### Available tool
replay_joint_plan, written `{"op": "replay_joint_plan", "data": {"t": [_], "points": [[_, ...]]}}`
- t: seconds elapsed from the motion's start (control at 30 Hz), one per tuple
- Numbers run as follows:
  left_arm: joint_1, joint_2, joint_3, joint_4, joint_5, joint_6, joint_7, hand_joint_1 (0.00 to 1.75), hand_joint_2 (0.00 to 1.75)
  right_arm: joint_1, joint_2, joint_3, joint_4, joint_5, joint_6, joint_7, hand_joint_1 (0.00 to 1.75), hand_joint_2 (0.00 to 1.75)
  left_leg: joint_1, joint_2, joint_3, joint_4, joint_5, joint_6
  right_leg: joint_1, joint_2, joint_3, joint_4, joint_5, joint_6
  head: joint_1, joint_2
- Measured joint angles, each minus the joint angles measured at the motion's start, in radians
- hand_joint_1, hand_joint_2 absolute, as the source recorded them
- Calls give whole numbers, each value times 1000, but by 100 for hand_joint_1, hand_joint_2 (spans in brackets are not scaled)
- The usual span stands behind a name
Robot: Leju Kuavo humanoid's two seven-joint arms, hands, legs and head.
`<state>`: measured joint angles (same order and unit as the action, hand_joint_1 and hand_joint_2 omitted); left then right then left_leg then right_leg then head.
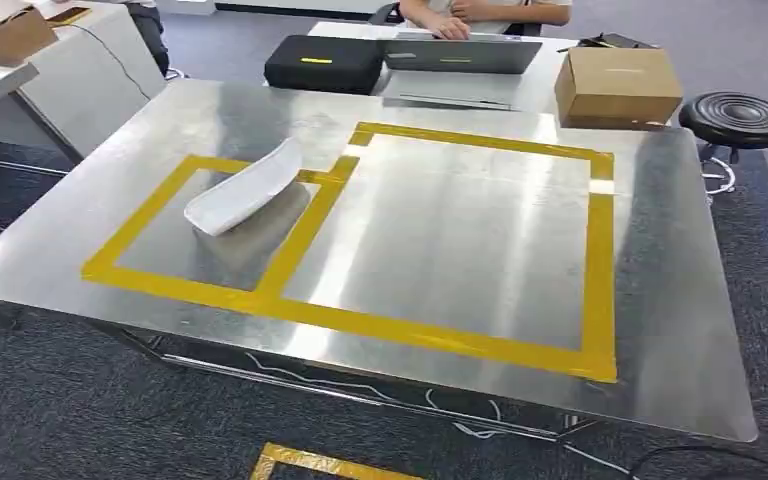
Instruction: Take the parts from the cabinet and place them on the table.
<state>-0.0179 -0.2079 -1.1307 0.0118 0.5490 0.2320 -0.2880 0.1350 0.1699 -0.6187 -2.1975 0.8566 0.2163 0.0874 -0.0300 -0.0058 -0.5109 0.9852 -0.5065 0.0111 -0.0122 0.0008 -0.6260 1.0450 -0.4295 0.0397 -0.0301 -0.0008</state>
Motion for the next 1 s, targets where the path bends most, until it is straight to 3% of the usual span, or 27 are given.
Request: {"op": "replay_joint_plan", "data": {"t": [0.37, 0.53, 0.73, 1.0], "points": [[1, 29, -2, 0, -29, -27, -8, 0, 175, -211, -142, 347, 287, 199, -10, 51, 175, 175, 0, 1, -2, 0, 4, 1, 0, 1, -1, -2, 4, 1, 0, 0], [5, 42, -2, 0, -37, -28, -9, 0, 175, -273, -173, 434, 365, 243, -1, 53, 175, 175, 0, -4, -5, 0, 5, 1, 0, -4, -1, -2, 4, 1, 0, 0], [5, 56, -2, 0, -51, -49, -16, 0, 175, -431, -188, 556, 543, 375, 10, 68, 175, 175, 0, -1, -5, 0, 6, 1, 0, 0, -2, -3, 6, 1, 0, 0], [6, 75, 6, 0, -63, -84, -14, 0, 175, -615, -188, 789, 798, 435, 2, -34, 175, 175, 1, -1, -5, 0, 8, -1, 1, 0, -3, -3, 7, 0, 0, 0]]}}
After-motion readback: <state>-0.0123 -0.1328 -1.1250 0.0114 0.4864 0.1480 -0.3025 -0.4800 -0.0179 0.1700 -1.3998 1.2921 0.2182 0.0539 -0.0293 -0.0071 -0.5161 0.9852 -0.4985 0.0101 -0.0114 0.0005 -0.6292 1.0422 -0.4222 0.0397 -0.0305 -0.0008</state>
